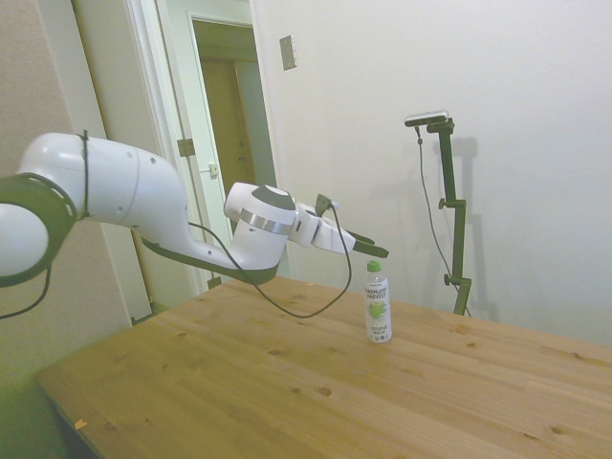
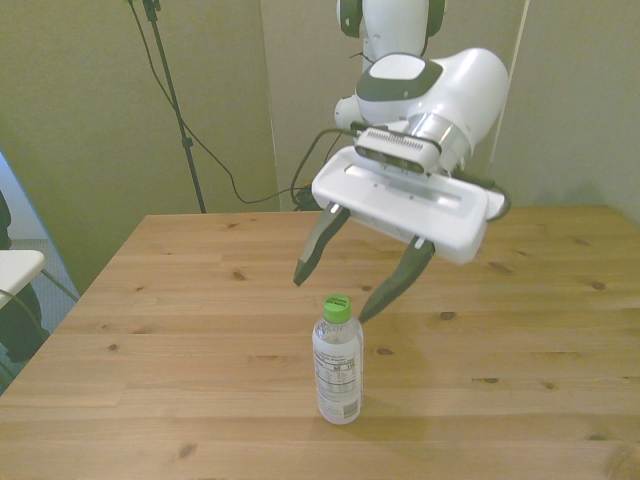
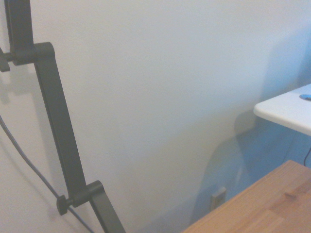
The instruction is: Stand the water bottle
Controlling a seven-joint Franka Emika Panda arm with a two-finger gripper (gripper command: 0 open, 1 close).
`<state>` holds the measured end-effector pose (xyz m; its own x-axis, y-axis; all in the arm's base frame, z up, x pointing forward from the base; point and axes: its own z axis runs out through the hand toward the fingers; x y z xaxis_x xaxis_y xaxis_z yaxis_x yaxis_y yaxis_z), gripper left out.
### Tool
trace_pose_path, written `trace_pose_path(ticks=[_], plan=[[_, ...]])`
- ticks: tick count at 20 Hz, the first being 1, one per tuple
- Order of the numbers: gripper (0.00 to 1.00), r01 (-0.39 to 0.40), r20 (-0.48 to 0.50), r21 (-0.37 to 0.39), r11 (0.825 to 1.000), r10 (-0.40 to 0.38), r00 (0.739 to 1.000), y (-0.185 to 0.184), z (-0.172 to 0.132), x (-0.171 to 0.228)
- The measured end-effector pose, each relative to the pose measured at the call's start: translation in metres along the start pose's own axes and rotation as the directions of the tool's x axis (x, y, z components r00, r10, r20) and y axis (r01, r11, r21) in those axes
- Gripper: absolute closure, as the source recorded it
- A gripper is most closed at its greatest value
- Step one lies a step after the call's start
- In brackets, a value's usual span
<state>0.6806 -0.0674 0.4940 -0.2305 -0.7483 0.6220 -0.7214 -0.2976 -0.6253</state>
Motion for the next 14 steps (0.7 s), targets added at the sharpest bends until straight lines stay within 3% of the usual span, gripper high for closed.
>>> trace_pose_path(ticks=[4,8,11,14], plan=[[0.0,0.069,0.132,-0.086,0.994,-0.057,0.99,0.018,-0.036,0.008],[0.0,0.185,0.27,-0.172,0.968,-0.134,0.953,0.045,-0.066,0.01],[0.0,0.289,0.376,-0.209,0.934,-0.196,0.906,0.065,-0.087,0.013],[0.0,0.375,0.492,-0.211,0.903,-0.234,0.839,0.079,-0.103,0.014]])
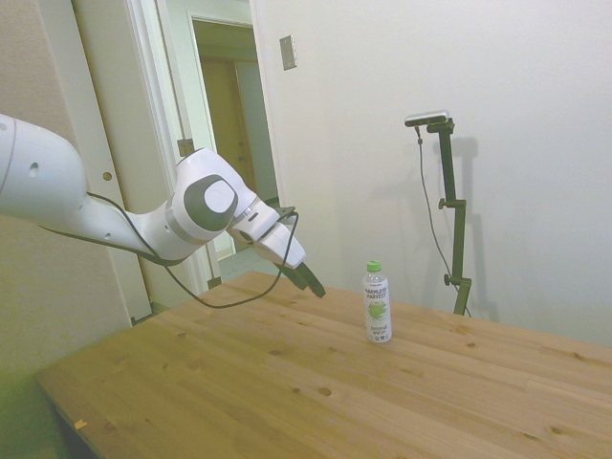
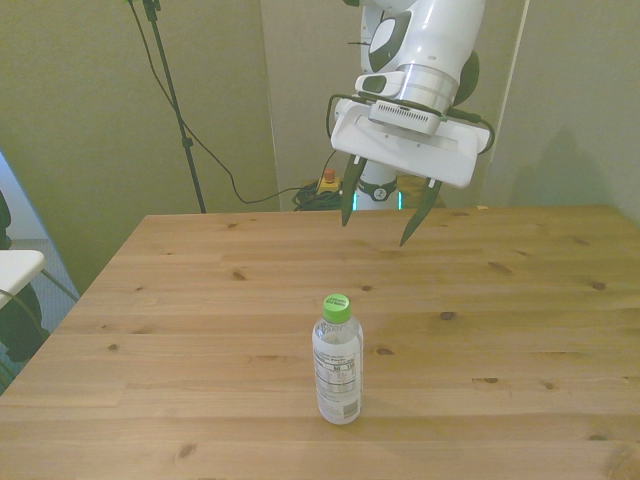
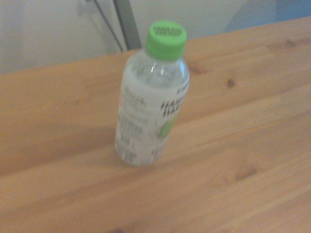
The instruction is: Stand the water bottle
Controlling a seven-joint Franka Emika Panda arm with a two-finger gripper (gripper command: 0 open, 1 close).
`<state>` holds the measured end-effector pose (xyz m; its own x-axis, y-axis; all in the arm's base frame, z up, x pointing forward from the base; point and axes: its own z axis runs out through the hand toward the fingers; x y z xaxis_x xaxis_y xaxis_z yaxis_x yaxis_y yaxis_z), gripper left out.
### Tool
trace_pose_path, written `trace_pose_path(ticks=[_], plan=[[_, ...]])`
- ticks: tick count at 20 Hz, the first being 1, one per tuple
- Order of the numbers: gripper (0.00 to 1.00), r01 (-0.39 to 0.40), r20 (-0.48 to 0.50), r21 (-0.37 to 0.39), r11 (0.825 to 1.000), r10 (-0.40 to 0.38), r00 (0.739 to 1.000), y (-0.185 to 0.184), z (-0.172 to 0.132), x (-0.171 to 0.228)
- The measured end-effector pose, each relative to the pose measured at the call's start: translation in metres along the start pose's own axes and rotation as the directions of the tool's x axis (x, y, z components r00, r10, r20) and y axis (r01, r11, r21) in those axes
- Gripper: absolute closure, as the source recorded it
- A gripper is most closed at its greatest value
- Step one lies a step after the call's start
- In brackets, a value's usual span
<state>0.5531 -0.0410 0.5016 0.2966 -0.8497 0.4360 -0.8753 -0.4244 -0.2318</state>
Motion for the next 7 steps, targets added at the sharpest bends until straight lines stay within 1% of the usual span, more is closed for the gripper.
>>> trace_pose_path(ticks=[2,3,5,7], plan=[[0.0,0.057,0.086,-0.024,0.998,-0.054,0.995,0.008,-0.001,-0.006],[0.0,0.085,0.131,-0.034,0.996,-0.08,0.988,0.01,-0.001,-0.009],[0.0,0.148,0.217,-0.053,0.988,-0.133,0.967,0.013,-0.001,-0.019],[0.0,0.209,0.289,-0.074,0.975,-0.18,0.94,0.016,-0.003,-0.03]])
